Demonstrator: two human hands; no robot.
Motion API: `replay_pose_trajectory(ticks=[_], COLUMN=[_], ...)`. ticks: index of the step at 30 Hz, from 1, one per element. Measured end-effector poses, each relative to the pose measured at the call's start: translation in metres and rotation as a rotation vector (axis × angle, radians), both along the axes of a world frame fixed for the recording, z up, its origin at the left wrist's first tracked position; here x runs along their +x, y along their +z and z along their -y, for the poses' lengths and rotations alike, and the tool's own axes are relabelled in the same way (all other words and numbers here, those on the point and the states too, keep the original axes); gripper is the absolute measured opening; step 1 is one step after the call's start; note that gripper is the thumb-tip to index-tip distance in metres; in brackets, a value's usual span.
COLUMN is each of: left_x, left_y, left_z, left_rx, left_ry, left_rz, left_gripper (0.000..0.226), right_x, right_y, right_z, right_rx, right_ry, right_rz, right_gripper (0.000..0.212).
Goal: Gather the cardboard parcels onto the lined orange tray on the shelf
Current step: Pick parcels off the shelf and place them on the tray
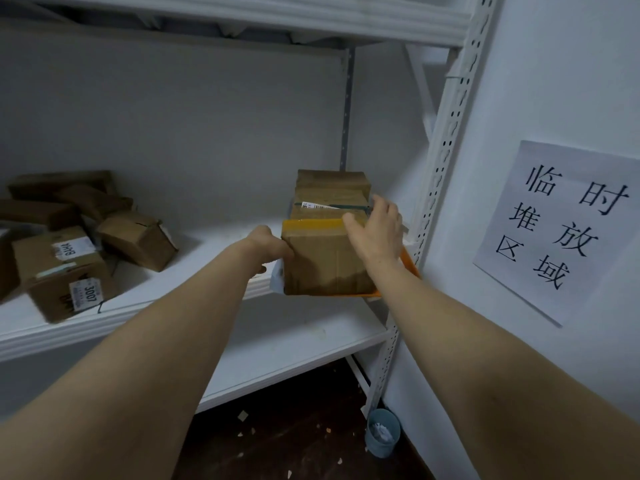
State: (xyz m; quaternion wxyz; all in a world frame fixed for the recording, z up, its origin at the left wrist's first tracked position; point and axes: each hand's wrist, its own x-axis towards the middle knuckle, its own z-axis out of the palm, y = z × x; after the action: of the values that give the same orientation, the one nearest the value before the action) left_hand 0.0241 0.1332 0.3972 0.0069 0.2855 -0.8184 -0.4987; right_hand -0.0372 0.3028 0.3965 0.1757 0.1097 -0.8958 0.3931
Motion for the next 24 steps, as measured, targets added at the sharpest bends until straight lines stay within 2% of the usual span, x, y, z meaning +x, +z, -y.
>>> replay_pose_trajectory(ticks=[5,11,13,15,17,20,24], left_x=[0.027,0.065,0.077,0.087,0.099,0.113,0.133], left_y=[0.007,0.007,0.006,0.007,0.007,0.006,0.002], left_z=[0.021,0.075,0.098,0.119,0.145,0.186,0.233], left_rx=[-0.04,-0.114,-0.143,-0.193,-0.24,-0.225,-0.31], left_ry=[0.141,0.284,0.327,0.36,0.393,0.453,0.609], left_rz=[-0.081,-0.076,-0.075,-0.076,-0.094,-0.134,-0.164], left_gripper=[0.066,0.052,0.038,0.014,0.006,0.03,0.026], right_x=[0.019,0.051,0.058,0.063,0.07,0.082,0.094], right_y=[0.008,-0.001,-0.005,-0.006,-0.008,-0.01,-0.018], right_z=[0.049,0.124,0.149,0.172,0.2,0.238,0.286], right_rx=[0.086,0.175,0.196,0.209,0.223,0.252,0.282], right_ry=[0.188,0.472,0.54,0.587,0.618,0.663,0.72], right_rz=[-0.103,-0.033,0.007,0.052,0.09,0.135,0.191], right_gripper=[0.047,0.034,0.033,0.033,0.033,0.032,0.034])
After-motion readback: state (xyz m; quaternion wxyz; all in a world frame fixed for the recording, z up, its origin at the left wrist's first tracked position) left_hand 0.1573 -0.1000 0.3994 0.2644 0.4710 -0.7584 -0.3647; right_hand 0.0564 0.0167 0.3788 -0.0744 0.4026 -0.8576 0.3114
